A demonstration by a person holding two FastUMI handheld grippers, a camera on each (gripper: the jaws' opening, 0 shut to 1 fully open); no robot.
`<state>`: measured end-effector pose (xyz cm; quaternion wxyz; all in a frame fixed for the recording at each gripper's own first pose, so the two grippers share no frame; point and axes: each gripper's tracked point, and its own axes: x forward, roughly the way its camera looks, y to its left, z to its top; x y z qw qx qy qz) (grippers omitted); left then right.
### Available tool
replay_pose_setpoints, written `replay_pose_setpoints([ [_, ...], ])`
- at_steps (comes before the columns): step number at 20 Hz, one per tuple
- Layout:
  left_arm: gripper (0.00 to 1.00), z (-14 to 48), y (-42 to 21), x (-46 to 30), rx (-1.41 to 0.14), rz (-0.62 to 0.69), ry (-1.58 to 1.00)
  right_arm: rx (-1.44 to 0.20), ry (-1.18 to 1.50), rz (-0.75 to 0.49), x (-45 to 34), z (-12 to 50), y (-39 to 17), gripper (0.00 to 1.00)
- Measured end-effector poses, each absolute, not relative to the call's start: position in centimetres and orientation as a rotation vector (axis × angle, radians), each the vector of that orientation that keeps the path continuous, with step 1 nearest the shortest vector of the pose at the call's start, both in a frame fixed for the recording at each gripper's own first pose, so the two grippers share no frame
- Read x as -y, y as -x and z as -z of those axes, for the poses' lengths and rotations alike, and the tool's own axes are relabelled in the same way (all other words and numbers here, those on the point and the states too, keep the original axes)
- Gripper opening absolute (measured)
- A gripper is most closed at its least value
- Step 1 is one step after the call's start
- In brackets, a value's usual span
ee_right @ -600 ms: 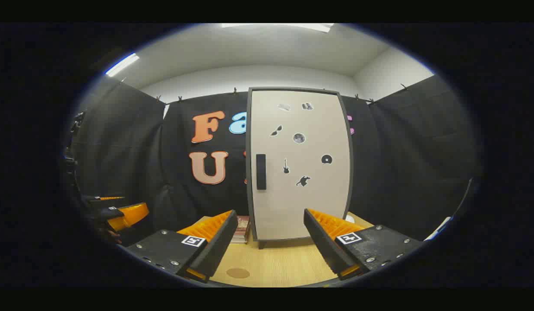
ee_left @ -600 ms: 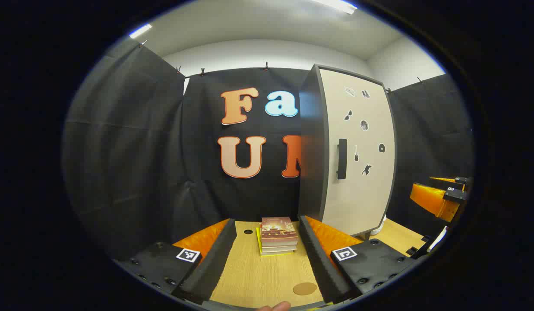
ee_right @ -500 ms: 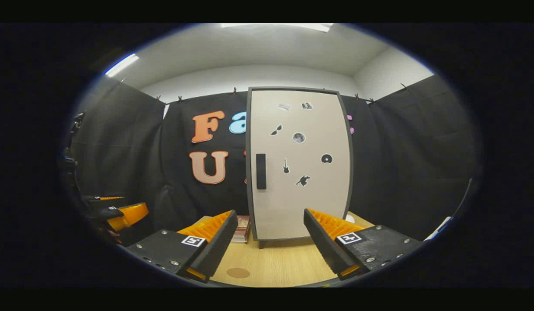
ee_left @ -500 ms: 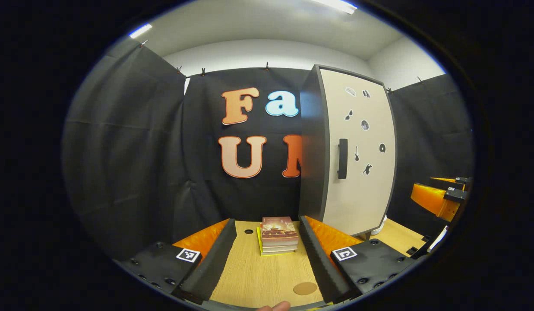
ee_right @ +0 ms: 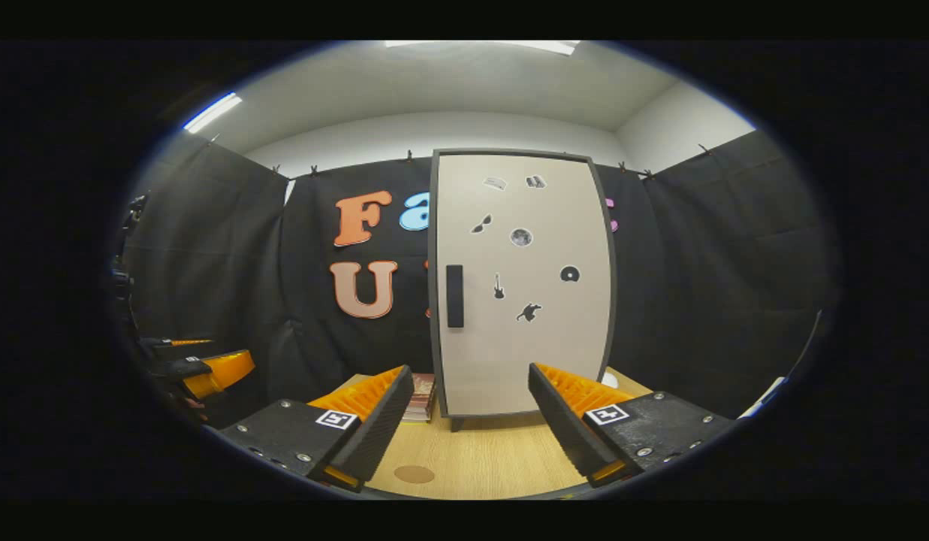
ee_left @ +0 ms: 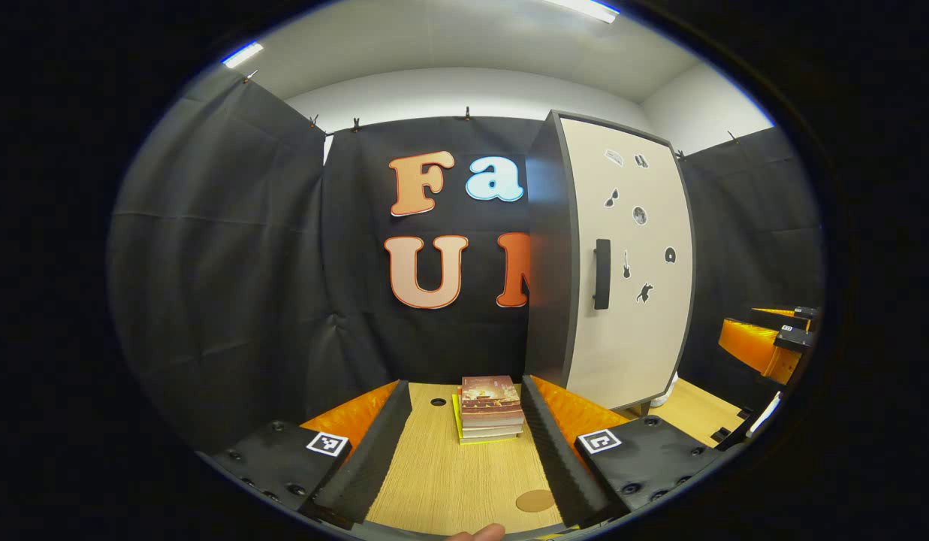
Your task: Open the cabinet door with the right hand, grasp the bottle in the cabinet with the left hand and place it on the coaster, then close the cabinet door with the right hand.
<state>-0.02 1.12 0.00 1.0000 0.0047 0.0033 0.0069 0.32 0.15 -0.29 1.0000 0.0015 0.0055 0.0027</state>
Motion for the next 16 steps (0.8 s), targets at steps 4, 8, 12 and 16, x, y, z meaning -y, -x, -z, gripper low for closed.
replay_pose_setpoints([
  [4,0.95,-0.1,-0.3,-1.3,-0.004,-0.013,-0.011,-0.019,0.004,-0.008,-0.3,0.5,-0.6,0.95],
  [8,0.95,0.4,-0.7,-1.7,-0.019,-0.018,-0.003,-0.026,0.004,-0.012,-0.4,0.7,-1.2,0.95],
  [12,0.95,0.8,-1.3,-2.3,-0.024,-0.021,-0.004,-0.033,0.005,-0.018,-0.7,0.8,-2.8,0.95],
  [16,0.95,1.8,-2.1,-3.0,-0.041,-0.025,-0.003,-0.017,0.016,-0.034,-1.4,-0.3,-5.7,0.95],
])
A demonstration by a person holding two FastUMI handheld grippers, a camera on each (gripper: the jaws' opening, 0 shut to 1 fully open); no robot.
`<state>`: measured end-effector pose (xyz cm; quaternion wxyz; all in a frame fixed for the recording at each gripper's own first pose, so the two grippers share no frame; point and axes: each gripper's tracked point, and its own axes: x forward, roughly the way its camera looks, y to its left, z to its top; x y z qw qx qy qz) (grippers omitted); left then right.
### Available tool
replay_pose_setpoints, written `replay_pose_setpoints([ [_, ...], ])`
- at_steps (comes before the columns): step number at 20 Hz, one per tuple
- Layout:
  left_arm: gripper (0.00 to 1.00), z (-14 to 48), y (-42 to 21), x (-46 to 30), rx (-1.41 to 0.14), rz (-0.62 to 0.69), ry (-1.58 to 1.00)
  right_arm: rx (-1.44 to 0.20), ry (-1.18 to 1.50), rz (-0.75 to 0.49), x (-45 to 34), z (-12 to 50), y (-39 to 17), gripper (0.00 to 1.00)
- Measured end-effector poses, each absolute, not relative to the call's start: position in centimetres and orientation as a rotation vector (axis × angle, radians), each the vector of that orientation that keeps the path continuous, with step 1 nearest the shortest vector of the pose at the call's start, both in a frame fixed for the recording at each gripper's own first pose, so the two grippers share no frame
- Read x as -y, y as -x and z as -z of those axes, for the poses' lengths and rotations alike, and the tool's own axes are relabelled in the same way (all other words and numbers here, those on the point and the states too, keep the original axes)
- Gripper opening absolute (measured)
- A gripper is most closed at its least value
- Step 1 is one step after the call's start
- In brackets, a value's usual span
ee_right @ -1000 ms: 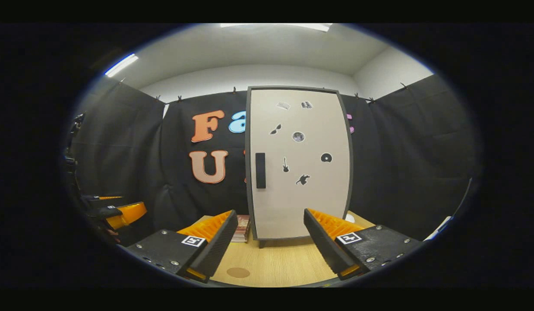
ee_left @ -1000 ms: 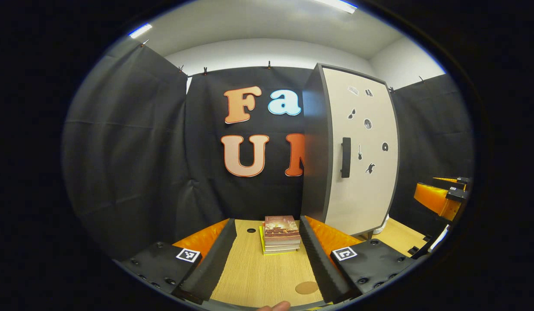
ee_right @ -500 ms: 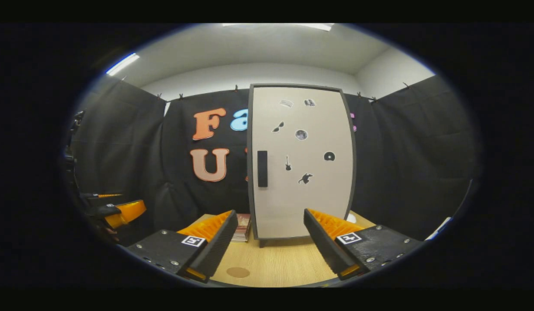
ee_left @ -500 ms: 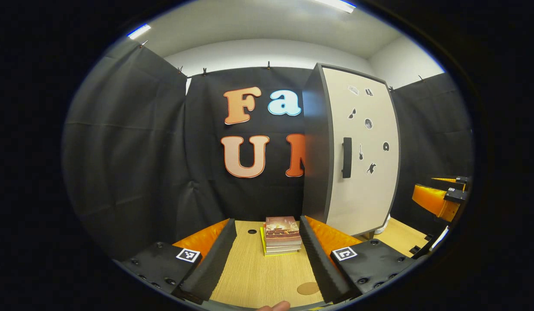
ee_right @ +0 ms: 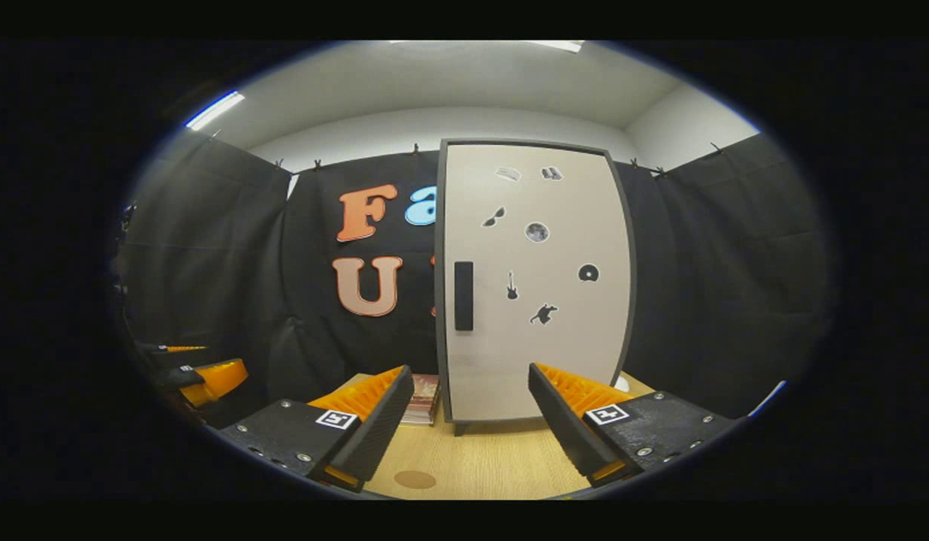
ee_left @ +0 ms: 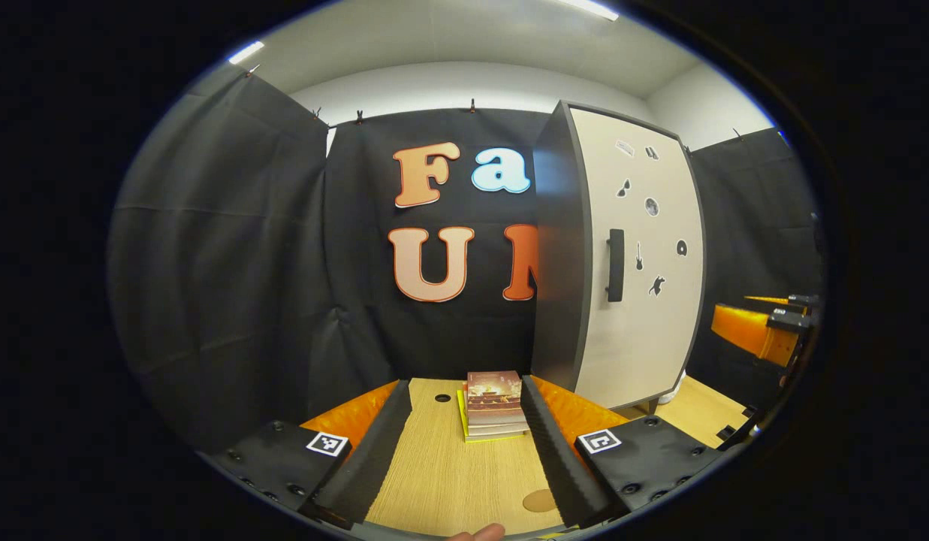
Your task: Open the cabinet door with the right hand, grasp the bottle in the cabinet with the left hand and place it on the coaster, then close the cabinet door with the right hand.
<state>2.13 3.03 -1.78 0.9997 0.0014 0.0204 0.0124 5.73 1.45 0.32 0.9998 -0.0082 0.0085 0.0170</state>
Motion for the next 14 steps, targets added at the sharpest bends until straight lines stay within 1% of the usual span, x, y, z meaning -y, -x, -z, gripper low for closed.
replay_pose_setpoints([
  [7,0.95,3.1,-4.1,-5.3,-0.065,-0.048,0.004,0.014,0.037,-0.062,-2.7,-2.8,-14.5,0.95],
  [14,0.95,5.0,-7.6,-9.6,-0.109,-0.11,0.013,0.017,0.031,-0.073,-4.2,-3.5,-23.1,0.95],
])
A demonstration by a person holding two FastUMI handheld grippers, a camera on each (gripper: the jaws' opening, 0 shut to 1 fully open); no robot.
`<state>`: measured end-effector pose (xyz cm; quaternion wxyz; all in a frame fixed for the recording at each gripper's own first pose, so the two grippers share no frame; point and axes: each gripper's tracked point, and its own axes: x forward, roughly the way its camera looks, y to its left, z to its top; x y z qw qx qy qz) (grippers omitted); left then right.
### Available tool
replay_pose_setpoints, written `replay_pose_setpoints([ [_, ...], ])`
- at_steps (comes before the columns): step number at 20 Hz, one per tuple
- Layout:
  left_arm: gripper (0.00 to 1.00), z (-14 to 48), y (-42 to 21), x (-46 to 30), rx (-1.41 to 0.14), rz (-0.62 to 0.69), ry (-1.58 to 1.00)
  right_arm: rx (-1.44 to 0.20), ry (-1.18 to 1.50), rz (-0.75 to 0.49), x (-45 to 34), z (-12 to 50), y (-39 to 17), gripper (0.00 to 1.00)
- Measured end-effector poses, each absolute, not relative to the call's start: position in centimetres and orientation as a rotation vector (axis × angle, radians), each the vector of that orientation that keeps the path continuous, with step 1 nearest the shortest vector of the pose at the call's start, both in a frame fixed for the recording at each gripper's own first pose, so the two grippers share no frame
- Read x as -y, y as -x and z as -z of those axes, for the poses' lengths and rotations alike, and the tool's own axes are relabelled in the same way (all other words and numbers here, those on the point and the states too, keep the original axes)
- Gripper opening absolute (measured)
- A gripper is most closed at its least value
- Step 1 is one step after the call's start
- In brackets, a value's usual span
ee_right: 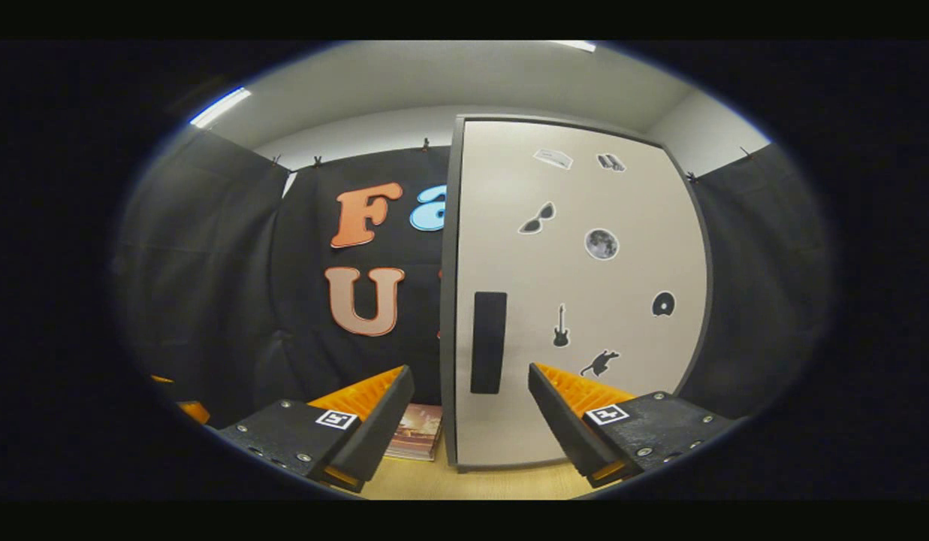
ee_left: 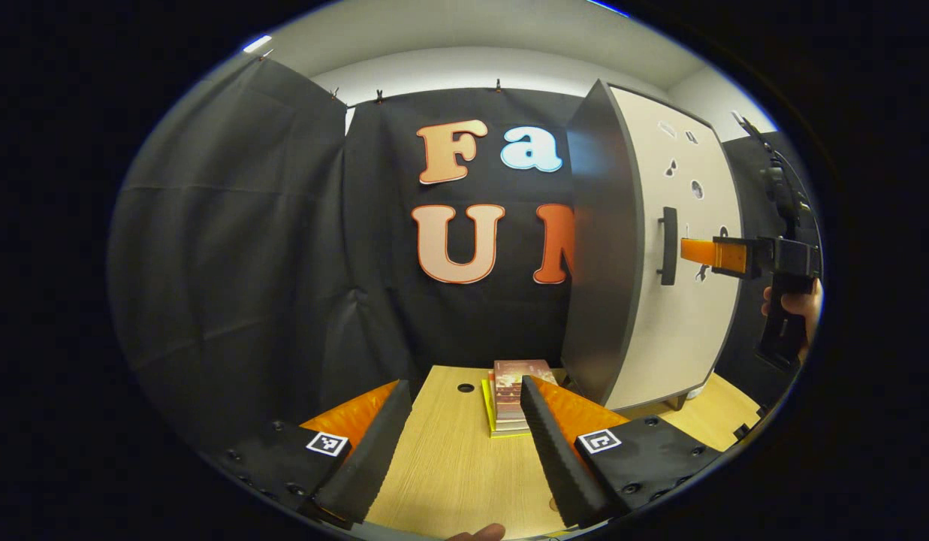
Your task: Open the cabinet door with the right hand, grasp the bottle in the cabinet with the left hand and place it on the coaster, then close the cabinet door with the right hand.
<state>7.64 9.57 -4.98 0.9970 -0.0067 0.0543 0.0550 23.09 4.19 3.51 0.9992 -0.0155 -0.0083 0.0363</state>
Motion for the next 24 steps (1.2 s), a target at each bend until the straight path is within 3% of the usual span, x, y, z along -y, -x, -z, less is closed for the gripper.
replay_pose_setpoints([
  [5,0.95,6.8,-9.7,-12.6,-0.147,-0.153,0.022,0.0,0.033,-0.04,-3.8,-3.1,-28.7,0.95],
  [9,0.95,8.1,-10.2,-14.9,-0.168,-0.191,0.016,-0.009,0.017,-0.007,-2.9,-2.6,-31.3,0.89],
  [11,0.95,8.5,-10.1,-15.3,-0.179,-0.204,0.014,-0.007,0.026,-0.005,-2.7,-2.5,-31.7,0.73],
  [12,0.95,8.7,-10.1,-15.6,-0.181,-0.209,0.015,-0.005,0.029,-0.002,-2.6,-2.6,-31.7,0.58],
  [13,0.96,8.7,-10.2,-15.7,-0.183,-0.212,0.016,-0.002,0.029,-0.006,-2.7,-2.6,-31.7,0.52],
  [14,0.96,8.8,-10.1,-15.8,-0.184,-0.21,0.016,-0.003,0.027,-0.007,-2.7,-2.6,-31.7,0.39],
  [18,0.95,8.7,-9.7,-14.9,-0.19,-0.195,0.005,-0.011,0.008,-0.014,-2.6,-2.6,-31.1,0.34],
  [19,0.95,8.5,-9.7,-14.6,-0.187,-0.19,0.003,-0.014,0.0,-0.016,-2.6,-2.6,-31.0,0.29],
  [20,0.95,8.4,-9.6,-14.2,-0.186,-0.185,0.0,-0.015,-0.012,-0.019,-2.5,-2.6,-30.7,0.32],
  [23,0.95,8.4,-8.3,-12.7,-0.184,-0.169,-0.008,-0.023,-0.025,-0.029,-2.6,-2.8,-29.3,0.27],
  [24,0.95,8.2,-7.9,-12.2,-0.182,-0.165,-0.011,-0.025,-0.031,-0.033,-2.5,-2.8,-28.8,0.22],
])
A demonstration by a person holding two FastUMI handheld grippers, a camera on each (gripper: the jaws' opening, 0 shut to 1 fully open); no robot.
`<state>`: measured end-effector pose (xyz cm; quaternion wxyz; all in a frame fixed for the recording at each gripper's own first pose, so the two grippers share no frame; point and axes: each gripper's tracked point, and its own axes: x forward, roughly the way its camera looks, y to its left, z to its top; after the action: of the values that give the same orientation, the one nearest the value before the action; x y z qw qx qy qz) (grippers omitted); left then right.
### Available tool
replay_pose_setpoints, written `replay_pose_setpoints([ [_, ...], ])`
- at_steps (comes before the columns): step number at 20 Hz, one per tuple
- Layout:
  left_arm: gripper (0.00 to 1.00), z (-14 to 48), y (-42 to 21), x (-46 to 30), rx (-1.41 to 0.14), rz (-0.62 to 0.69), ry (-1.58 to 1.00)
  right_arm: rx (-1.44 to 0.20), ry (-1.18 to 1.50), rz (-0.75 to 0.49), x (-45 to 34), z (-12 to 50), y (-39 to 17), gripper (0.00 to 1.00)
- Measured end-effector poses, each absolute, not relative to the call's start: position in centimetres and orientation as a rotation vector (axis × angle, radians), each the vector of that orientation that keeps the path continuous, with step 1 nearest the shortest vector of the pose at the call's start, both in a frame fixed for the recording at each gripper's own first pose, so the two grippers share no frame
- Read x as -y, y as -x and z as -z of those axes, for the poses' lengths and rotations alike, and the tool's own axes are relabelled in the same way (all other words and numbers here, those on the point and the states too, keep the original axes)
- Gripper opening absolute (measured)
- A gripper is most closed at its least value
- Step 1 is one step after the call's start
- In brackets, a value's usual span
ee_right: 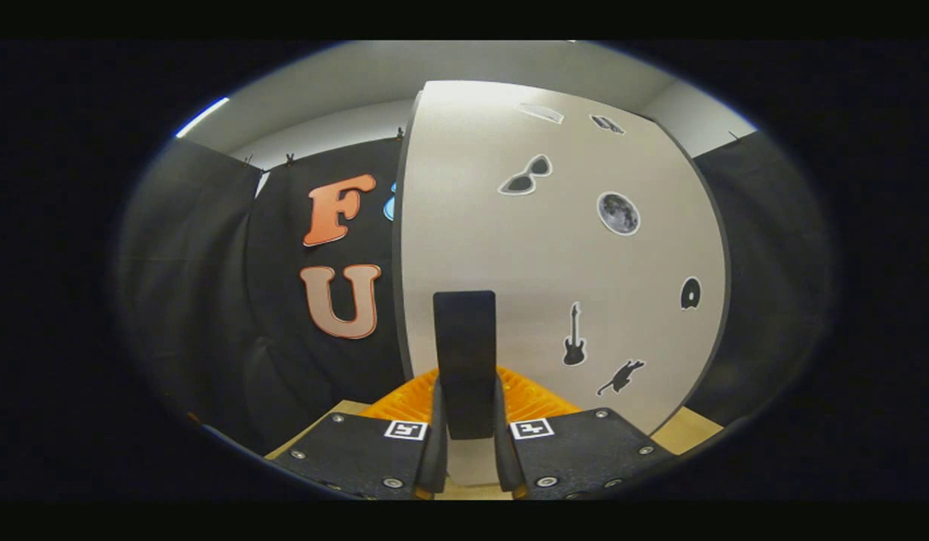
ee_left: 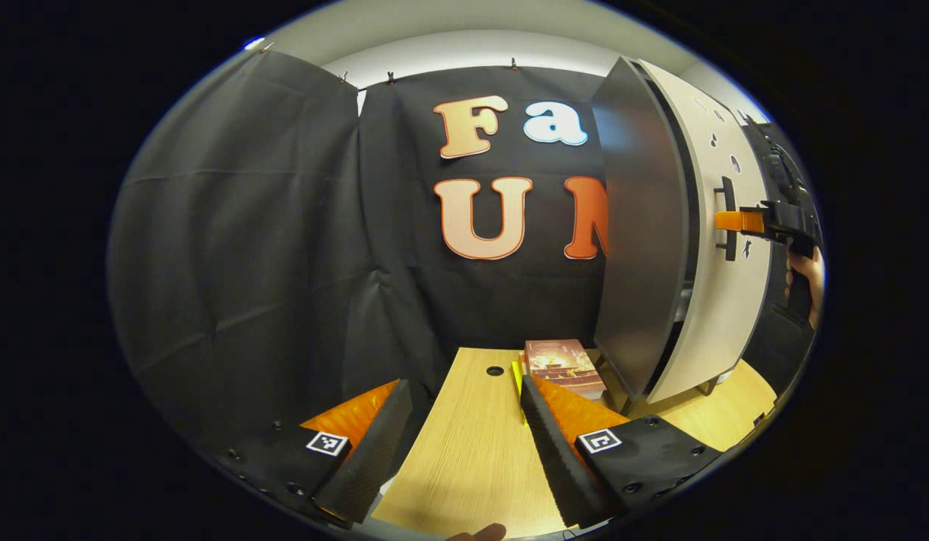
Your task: Open the cabinet door with the right hand, grasp the bottle in the cabinet with the left hand and place it on the coaster, then close the cabinet door with the right hand.
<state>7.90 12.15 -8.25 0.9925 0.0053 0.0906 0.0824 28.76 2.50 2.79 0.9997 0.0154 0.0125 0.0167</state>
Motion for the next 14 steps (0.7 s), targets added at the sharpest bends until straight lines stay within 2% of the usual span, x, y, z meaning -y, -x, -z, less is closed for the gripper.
replay_pose_setpoints([
  [1,0.95,8.0,-7.5,-11.5,-0.18,-0.161,-0.015,-0.028,-0.037,-0.035,-2.2,-2.9,-28.1,0.24],
  [4,0.95,7.9,-6.0,-9.3,-0.18,-0.147,-0.029,-0.036,-0.057,-0.041,-0.3,-2.7,-23.0,0.24],
  [7,0.95,7.3,-4.2,-5.9,-0.174,-0.12,-0.043,-0.037,-0.059,-0.041,3.5,-2.2,-15.9,0.19],
  [8,0.95,7.2,-3.5,-4.6,-0.17,-0.11,-0.05,-0.037,-0.062,-0.041,4.8,-2.1,-14.2,0.28],
  [10,0.94,6.7,-2.2,-2.1,-0.162,-0.092,-0.059,-0.032,-0.075,-0.039,6.8,-2.3,-11.5,0.24],
  [13,0.95,6.2,-0.3,1.6,-0.15,-0.067,-0.056,-0.027,-0.078,-0.027,9.4,-2.7,-9.1,0.28],
  [14,0.95,6.2,0.1,2.8,-0.149,-0.059,-0.056,-0.031,-0.078,-0.022,10.5,-2.7,-8.2,0.19],
])
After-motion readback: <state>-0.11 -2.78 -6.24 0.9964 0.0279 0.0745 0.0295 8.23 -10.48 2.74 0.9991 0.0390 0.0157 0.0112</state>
